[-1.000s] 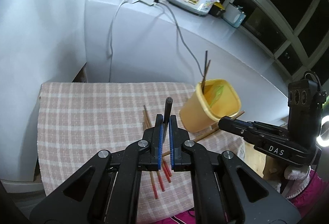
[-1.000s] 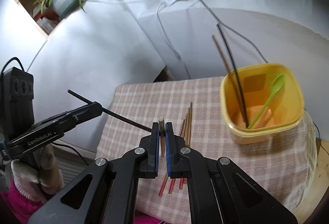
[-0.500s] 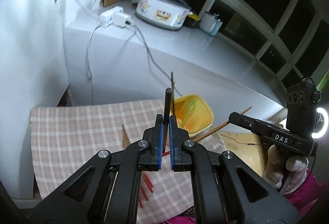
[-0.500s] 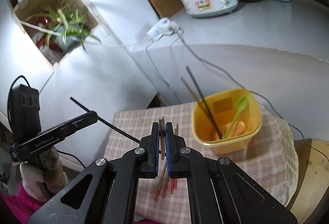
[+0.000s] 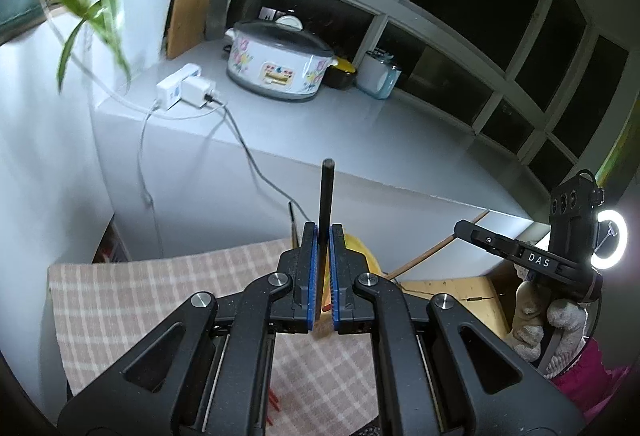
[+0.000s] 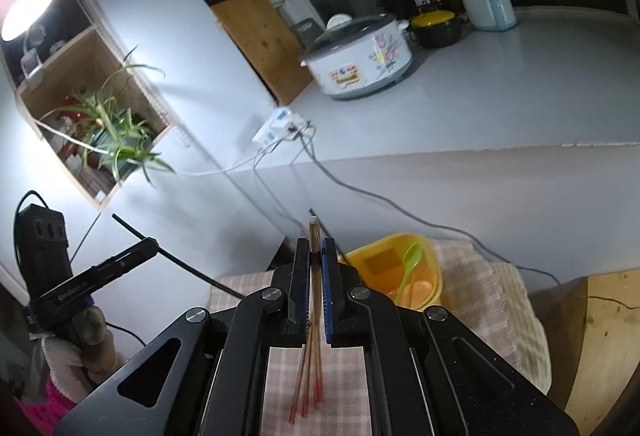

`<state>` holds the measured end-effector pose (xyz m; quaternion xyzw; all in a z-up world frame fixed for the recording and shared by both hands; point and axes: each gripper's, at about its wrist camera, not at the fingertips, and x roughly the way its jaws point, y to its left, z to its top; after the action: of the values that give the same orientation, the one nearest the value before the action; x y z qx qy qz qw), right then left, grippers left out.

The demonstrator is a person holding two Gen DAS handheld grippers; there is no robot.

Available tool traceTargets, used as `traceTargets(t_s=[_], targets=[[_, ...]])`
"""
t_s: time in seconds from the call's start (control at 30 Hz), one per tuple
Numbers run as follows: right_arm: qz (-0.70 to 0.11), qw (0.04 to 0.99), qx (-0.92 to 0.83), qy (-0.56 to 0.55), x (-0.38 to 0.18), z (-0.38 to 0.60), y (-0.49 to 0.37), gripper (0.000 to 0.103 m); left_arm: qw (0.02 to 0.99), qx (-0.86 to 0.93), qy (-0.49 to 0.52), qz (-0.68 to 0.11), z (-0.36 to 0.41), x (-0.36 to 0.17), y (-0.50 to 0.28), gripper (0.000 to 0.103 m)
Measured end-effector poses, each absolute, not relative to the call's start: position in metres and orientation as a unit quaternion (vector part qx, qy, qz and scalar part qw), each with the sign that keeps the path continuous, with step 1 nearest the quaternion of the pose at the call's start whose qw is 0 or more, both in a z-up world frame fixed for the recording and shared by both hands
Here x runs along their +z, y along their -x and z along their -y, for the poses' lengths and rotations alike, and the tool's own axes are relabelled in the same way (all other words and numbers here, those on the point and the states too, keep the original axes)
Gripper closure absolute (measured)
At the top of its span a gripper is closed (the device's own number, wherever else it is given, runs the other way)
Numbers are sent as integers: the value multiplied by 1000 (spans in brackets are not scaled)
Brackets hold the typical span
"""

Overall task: Organize utensils
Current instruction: 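Lift the black chopstick with the left tool while the right tool carries the wooden chopstick to the container, then open the left tool over the container while the right tool drops its wooden chopstick in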

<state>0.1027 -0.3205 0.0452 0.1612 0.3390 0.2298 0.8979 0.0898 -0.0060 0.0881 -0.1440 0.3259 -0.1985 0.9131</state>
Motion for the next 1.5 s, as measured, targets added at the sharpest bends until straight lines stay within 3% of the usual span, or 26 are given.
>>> traceTargets(t_s=[0.53,1.5], targets=[[-342,913,181,-132,37,338,-135,99,909,-216,130,-333,55,81,-142,100],[-446,879,149,-76,-56,313,-181,99,862,-187,134,-451,78,-32,-164,100]])
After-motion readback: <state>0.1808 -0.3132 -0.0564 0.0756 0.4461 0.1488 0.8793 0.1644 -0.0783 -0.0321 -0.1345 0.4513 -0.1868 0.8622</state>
